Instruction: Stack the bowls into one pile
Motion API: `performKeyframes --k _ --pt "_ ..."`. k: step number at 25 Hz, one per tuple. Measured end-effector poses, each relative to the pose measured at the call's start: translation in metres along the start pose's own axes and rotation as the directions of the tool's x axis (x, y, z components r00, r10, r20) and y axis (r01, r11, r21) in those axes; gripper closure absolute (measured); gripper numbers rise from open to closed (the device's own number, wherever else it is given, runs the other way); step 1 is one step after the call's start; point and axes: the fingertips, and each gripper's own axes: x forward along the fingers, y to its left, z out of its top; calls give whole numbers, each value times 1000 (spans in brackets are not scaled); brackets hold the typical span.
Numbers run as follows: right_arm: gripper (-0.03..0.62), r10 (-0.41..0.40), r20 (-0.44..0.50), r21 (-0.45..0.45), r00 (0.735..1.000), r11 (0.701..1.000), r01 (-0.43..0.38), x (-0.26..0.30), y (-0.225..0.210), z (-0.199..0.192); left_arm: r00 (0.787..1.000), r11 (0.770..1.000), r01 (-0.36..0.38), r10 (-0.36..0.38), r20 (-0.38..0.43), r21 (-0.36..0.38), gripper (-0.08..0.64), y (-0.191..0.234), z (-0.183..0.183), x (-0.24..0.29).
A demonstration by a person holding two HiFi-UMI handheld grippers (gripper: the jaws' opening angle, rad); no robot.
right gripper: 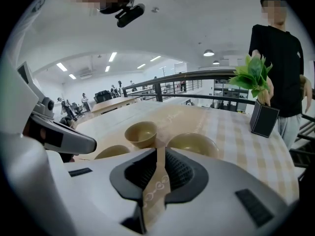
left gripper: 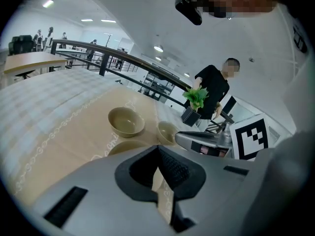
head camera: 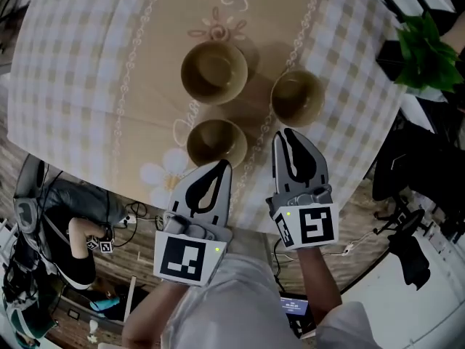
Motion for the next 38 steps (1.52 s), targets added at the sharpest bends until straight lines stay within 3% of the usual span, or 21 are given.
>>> performKeyframes --k 7,12,14,24,38 --pt "549 4 -56 -119 998 993 -11 17 -5 -10 1000 999 -14 13 -22 -37 541 7 -5 10" --pt "549 -19 -70 -135 997 991 9 29 -8 -10 999 999 -16 15 -28 -51 541 7 -11 10" --pt "549 -22 -122 -165 992 986 1 33 -9 -18 999 998 -15 14 -30 -59 541 7 -13 10" --pt "551 -125 -173 -358 977 932 56 41 -13 -23 999 997 -23 21 -26 -75 541 13 -12 2" --pt "554 -138 -13 -287 990 949 128 26 -14 4 1000 997 0 -2 -19 -83 541 5 -16 -6"
